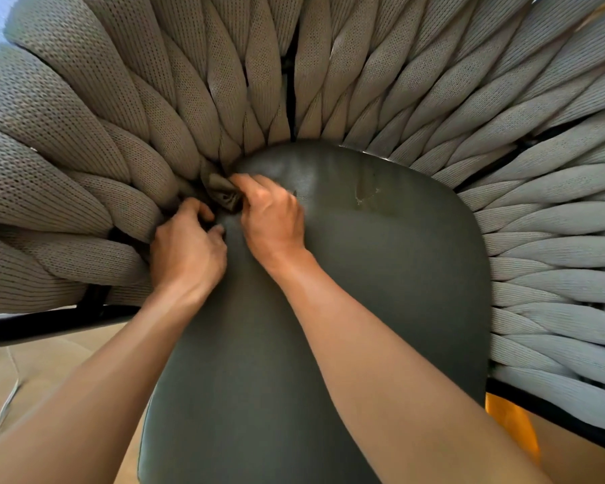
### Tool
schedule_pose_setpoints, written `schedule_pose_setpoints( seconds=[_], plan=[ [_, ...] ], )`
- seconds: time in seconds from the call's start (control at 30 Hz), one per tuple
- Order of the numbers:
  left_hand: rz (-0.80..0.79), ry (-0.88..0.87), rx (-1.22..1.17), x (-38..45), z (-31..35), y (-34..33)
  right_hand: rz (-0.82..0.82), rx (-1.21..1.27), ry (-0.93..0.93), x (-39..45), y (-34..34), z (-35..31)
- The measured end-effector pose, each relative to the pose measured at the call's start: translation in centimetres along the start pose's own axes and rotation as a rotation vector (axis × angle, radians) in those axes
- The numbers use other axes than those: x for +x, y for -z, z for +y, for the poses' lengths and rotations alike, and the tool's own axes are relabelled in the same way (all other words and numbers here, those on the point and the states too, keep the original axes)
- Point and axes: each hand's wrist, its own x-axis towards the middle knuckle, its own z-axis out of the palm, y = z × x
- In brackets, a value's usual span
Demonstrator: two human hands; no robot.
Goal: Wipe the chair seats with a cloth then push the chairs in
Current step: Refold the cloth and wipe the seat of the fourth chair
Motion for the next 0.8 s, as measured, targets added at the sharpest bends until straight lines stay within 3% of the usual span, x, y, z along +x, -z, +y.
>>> schedule_pose_setpoints(
  seconds=[0.27,0.43,0.8],
  plan=[
    [-0.09,-0.065,0.194,-1.1,1.0,-0.4,0.035,-0.078,-0.039,-2.1,5.2,8.1],
    [-0.071,-0.144,0.194,-1.6,1.0,-0.6,0.008,-0.201,-0.088,-4.0,9.6,13.7],
    [-0.033,-0.16,0.136,-0.7,0.5,-0.8,0.134,-0.351,-0.431,-6.2,17.3,21.0]
  ],
)
